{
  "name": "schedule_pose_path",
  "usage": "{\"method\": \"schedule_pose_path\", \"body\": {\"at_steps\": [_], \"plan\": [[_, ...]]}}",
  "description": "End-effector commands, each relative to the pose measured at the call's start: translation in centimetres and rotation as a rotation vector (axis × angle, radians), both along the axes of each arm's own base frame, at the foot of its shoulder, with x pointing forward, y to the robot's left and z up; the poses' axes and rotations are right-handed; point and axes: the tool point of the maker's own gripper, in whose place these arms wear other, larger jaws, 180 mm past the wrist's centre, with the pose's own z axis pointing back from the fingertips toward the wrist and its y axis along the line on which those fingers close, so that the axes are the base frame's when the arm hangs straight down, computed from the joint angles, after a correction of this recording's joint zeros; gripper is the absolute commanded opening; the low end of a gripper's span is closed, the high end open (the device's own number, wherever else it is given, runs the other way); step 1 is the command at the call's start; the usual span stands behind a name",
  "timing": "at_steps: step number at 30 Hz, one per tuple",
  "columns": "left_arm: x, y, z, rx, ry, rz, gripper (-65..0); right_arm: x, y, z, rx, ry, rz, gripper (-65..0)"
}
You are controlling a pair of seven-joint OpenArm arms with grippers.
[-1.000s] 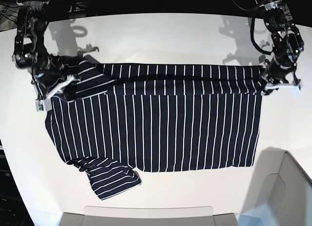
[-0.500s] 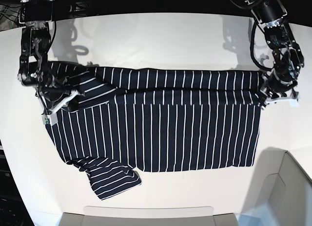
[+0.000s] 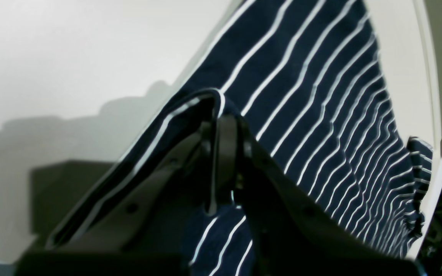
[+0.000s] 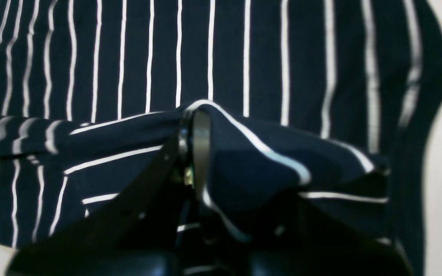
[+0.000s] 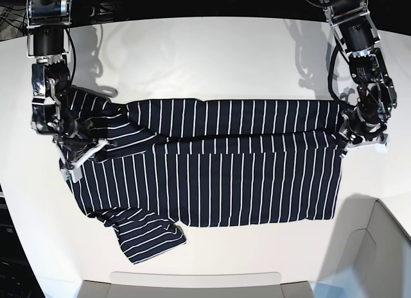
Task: Fold the T-shirt properly
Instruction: 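Lift the shoulder edge and fold it over toward the hem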
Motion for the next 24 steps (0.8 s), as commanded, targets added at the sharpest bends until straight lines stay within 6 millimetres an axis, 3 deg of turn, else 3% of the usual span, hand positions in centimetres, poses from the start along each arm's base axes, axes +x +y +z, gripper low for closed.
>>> {"method": "schedule_pose_path", "body": {"at_steps": [1, 6, 7, 12, 15, 20, 24], "plan": [[1.7, 1.1, 2.2, 0.037, -0.060, 0.007, -65.0, 1.7, -0.6, 2.0, -0.010, -0.070, -0.005, -65.0], [1.4, 1.6, 1.7, 0.097, -0.018, -0.005, -65.0, 2.0, -0.9, 1.4, -0.008, -0.057, -0.015, -65.0], [1.3, 1.5, 1.7, 0.097, -0.016, -0.007, -65.0, 2.0, -0.8, 1.6, -0.007, -0.061, -0.013, -62.3], [2.0, 1.5, 4.0, 0.140, -0.075, -0.023, -47.9, 2.4, -0.7, 2.2, -0.003, -0.080, -0.012, -45.0], [2.5, 1.3, 5.8, 0.167, -0.119, -0.035, -46.4, 2.8, 0.1, 3.7, -0.004, -0.123, 0.012, -38.1], [2.1, 1.0, 7.2, 0.203, -0.153, -0.051, -47.0, 2.9, 1.2, 6.0, -0.004, -0.187, 0.044, -36.5], [1.4, 0.8, 7.8, 0.233, -0.166, -0.063, -47.0, 2.7, 0.6, 7.8, -0.002, -0.240, 0.027, -36.5]]}}
